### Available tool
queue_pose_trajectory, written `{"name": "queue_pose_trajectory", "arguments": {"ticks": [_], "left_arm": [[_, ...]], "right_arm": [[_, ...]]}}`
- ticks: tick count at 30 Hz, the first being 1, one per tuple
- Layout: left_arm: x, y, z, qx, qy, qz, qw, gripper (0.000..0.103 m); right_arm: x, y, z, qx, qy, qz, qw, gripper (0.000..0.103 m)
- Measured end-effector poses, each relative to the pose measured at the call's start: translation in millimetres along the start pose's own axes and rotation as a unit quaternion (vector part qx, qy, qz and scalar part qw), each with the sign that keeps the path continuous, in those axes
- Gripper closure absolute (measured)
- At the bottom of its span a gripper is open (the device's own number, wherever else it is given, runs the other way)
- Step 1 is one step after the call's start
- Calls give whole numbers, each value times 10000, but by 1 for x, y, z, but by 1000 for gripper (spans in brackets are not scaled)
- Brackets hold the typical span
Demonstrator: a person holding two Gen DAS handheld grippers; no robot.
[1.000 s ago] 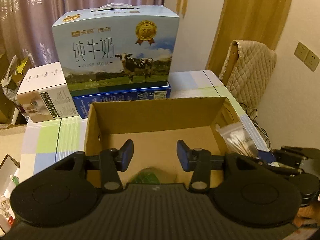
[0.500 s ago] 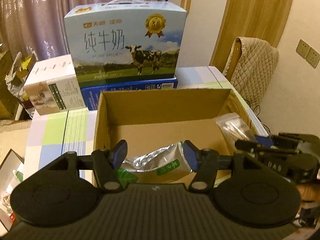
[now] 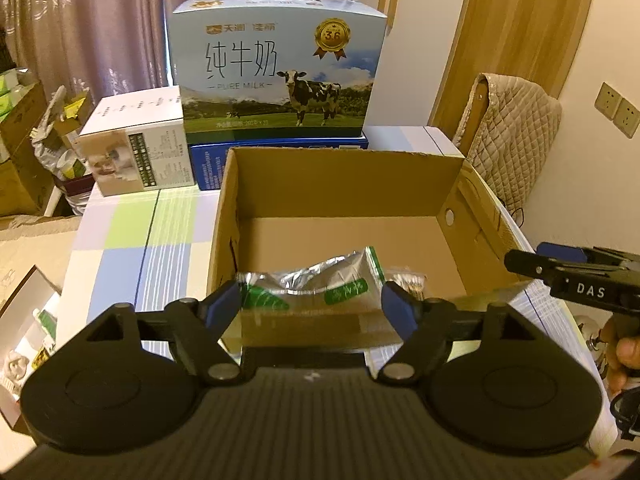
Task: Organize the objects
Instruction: 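Open both grippers to drop the swab bag and foil bag into the box, then grasp the clear plastic holder with the right gripper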
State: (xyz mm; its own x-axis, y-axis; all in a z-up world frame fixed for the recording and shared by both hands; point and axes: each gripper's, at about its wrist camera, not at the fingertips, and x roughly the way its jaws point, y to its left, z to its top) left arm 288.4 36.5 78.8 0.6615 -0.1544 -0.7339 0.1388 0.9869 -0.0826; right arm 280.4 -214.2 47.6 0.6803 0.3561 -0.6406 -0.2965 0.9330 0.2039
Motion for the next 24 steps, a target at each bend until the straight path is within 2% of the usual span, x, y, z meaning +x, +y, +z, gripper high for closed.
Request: {"name": "queue_pose_trajectory", "arguments": {"ticks": [4, 11, 18, 24], "left_arm": [[-23, -5, -16, -7, -71, 113, 9999, 17], [-57, -16, -48, -110, -82, 181, 9997, 8], [-85, -32, -82, -142, -96, 197, 9997, 1], [-107, -43, -115, -175, -254, 204, 9993, 1]], "right_arm": [[-28, 5, -20, 124, -2, 94, 9999, 42], [-82, 17, -57, 98, -88, 81, 9999, 42], [-123, 18, -84, -130, -143, -4, 9998, 42], [-154, 8, -117, -129, -125, -55, 9998, 42]]}}
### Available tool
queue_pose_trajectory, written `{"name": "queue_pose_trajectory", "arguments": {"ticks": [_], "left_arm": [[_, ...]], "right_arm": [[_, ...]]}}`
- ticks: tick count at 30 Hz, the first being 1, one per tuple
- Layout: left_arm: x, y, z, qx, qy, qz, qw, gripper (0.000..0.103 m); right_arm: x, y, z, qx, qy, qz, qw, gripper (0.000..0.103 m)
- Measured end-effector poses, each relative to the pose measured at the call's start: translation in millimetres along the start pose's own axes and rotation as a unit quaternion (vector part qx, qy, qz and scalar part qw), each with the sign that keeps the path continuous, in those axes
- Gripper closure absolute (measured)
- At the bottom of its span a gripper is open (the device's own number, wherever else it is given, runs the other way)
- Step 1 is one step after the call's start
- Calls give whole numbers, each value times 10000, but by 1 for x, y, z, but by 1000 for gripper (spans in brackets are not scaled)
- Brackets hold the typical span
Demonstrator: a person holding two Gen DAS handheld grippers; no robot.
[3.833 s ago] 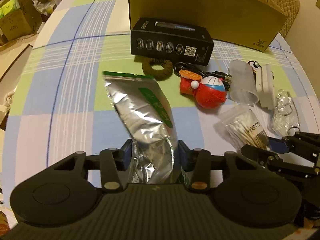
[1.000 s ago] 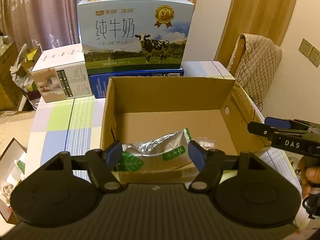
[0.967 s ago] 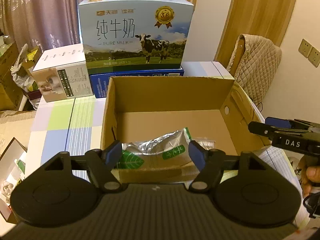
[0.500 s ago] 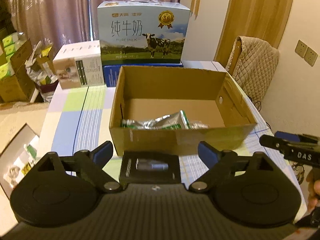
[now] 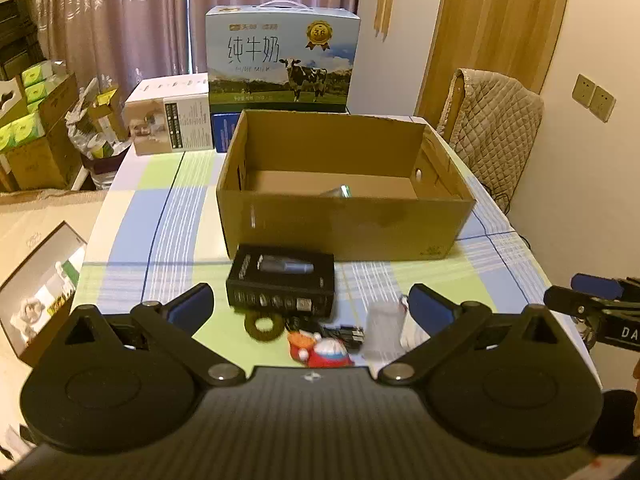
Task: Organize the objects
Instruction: 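Grasp the clear plastic holder with the right gripper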
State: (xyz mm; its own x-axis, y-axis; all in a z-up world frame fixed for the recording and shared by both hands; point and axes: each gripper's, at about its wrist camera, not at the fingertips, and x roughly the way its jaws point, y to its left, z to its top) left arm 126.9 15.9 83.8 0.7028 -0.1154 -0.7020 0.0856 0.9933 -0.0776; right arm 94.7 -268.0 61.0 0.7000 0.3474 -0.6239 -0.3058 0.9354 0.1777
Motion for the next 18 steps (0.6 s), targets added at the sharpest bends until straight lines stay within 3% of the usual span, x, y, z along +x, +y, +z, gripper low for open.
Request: {"name": "queue_pose_trajectory", "arguments": {"ticks": [4, 10, 18], "left_arm": [[-13, -7, -26, 170, -162, 155, 9996, 1], [-20, -6, -64, 121, -122, 252, 9995, 1], [-18, 7, -90, -320, 161, 167, 9992, 1]], "right_arm": [[-10, -9, -32, -96, 129, -205, 9997, 42], [-15, -14, -69, 71, 333, -176, 9993, 42], [-10, -18, -70, 233, 450, -119, 9986, 42]]}}
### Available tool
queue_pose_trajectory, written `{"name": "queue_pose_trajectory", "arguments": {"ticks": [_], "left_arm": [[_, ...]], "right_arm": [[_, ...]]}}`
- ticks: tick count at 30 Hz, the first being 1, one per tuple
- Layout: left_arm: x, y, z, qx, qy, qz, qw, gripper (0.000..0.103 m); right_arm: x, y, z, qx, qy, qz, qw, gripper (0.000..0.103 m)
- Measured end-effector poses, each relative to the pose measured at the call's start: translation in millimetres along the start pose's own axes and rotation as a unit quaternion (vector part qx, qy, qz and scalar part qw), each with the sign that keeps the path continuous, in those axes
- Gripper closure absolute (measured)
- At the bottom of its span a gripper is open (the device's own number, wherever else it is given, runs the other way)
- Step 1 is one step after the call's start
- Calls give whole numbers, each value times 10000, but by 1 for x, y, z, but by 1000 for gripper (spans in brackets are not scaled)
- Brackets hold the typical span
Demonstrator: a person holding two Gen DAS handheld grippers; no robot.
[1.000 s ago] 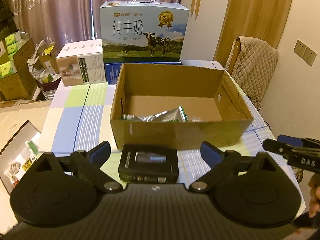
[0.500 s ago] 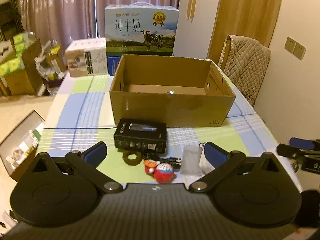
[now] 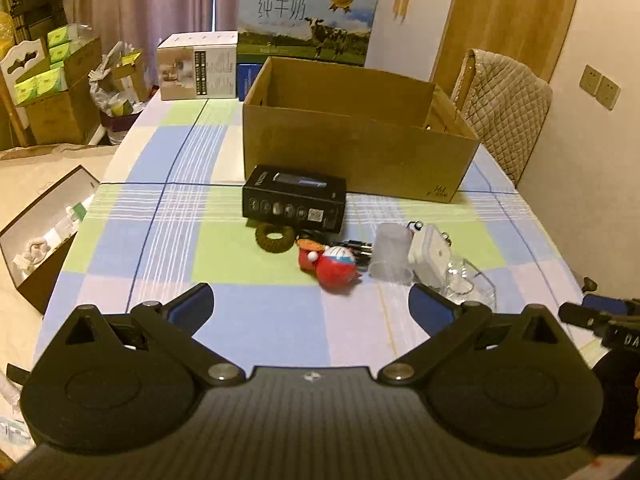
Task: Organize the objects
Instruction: 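Grasp the clear plastic holder with the right gripper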
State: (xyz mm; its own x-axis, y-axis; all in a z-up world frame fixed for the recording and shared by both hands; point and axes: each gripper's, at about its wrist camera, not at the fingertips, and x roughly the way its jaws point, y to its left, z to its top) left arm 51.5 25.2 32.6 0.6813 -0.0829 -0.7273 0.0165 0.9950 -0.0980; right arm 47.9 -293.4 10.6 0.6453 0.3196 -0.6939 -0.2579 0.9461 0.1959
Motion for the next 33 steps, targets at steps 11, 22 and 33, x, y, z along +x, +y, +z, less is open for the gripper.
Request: {"name": "queue_pose_trajectory", "arguments": {"ticks": [11, 22, 33], "left_arm": [[15, 0, -5, 73, 140, 1, 9999, 1], [41, 0, -2, 40, 312, -54, 9995, 1], [73, 1, 7, 42, 514, -127, 9986, 1]], "right_arm": [[20, 5, 0, 6, 149, 60, 9999, 42], [65, 9, -5, 69, 494, 157, 9986, 42], [115, 5, 2, 807, 748, 178, 9938, 27]]}}
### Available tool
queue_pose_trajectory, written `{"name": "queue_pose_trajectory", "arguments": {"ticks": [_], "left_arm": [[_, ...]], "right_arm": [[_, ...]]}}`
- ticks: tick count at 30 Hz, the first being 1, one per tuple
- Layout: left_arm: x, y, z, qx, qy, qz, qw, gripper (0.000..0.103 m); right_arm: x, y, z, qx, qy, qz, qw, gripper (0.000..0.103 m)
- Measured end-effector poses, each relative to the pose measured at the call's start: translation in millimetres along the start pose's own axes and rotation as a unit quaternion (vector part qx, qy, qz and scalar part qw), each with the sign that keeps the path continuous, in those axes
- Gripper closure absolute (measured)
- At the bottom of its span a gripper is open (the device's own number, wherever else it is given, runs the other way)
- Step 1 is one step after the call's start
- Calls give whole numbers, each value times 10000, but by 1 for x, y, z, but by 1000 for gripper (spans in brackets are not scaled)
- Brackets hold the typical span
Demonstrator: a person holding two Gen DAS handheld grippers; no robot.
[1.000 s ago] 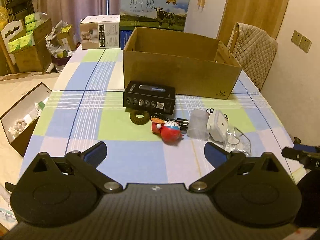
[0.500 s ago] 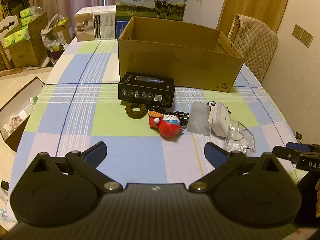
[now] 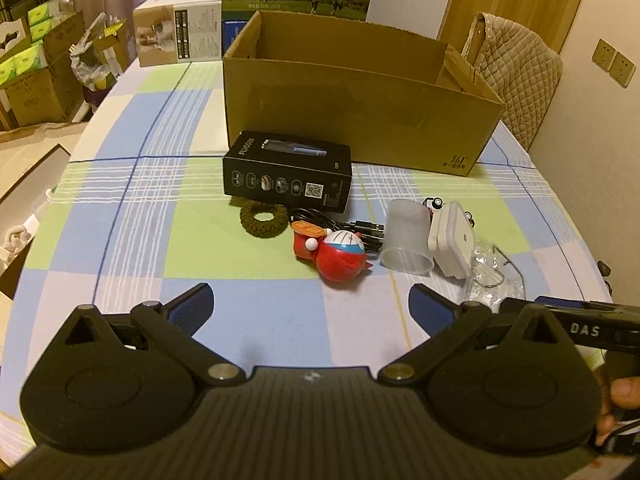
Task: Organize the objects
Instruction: 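Grasp the clear plastic holder with the right gripper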
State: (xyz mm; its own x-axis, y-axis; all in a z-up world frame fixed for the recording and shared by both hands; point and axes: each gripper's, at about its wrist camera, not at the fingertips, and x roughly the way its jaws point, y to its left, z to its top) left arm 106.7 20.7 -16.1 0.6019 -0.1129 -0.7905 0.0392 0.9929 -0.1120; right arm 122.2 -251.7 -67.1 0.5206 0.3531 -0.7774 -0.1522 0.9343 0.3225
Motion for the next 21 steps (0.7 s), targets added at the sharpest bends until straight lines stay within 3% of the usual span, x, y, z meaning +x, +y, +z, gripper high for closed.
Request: {"name": "queue_pose_trajectory", "arguments": {"ticks": [8, 16, 18, 21], "left_arm": [[19, -2, 1, -23, 130, -82, 9999, 1], [29, 2, -3, -72, 230, -96, 9997, 1], [30, 3, -3, -73, 235, -104, 9996, 1], [33, 5, -4, -83, 225, -120, 9996, 1]], "right_arm": [[19, -5, 10, 811, -180, -172, 9964, 23], [31, -8, 13, 952, -206, -287, 9948, 24], [29, -7, 12, 836, -209, -318, 9958, 36], [27, -7, 11, 648, -177, -293, 9973, 39]]}}
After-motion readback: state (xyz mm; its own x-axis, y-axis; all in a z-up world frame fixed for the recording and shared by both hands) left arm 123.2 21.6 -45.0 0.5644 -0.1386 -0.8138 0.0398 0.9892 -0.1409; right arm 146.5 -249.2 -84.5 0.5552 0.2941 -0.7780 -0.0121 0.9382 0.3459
